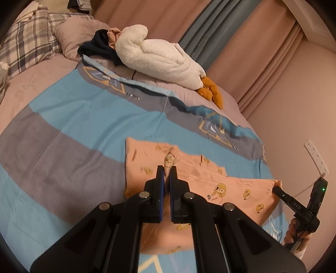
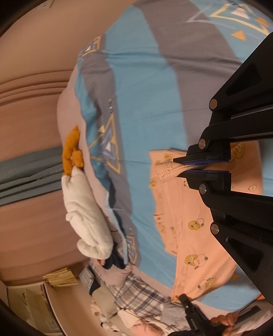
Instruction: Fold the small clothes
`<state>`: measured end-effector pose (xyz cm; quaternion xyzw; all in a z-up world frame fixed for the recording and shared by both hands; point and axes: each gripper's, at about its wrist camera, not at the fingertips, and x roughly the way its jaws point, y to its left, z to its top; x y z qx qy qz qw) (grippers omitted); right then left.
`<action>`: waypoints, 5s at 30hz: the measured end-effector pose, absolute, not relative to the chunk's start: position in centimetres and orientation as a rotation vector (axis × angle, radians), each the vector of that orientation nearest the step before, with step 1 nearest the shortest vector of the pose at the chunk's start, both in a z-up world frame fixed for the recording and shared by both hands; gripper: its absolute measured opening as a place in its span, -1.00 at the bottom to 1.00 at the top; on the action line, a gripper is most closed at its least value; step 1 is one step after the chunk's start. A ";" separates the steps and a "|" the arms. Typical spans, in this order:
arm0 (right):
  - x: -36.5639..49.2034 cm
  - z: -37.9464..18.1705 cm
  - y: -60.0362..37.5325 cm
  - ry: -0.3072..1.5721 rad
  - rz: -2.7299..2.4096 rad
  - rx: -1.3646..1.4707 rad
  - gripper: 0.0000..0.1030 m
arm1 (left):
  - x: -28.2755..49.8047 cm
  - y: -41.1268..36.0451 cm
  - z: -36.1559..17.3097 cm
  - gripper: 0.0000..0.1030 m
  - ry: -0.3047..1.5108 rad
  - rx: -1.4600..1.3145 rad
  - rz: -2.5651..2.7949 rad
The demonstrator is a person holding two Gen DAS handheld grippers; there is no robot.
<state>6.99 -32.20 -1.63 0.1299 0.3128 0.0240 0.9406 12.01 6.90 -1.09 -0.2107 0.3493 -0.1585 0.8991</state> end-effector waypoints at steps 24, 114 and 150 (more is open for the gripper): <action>23.8 -9.7 -33.7 0.918 -0.047 0.307 -0.89 | 28.9 4.5 -8.6 -0.91 0.968 -0.320 -0.150; 3.6 -10.5 -32.8 0.854 -0.020 0.619 -0.85 | 11.4 6.4 -11.7 -0.12 1.049 -0.600 -0.311; -0.2 -10.1 -34.4 0.846 -0.031 0.642 -0.85 | 5.3 3.5 -10.0 -0.76 1.097 -0.461 -0.330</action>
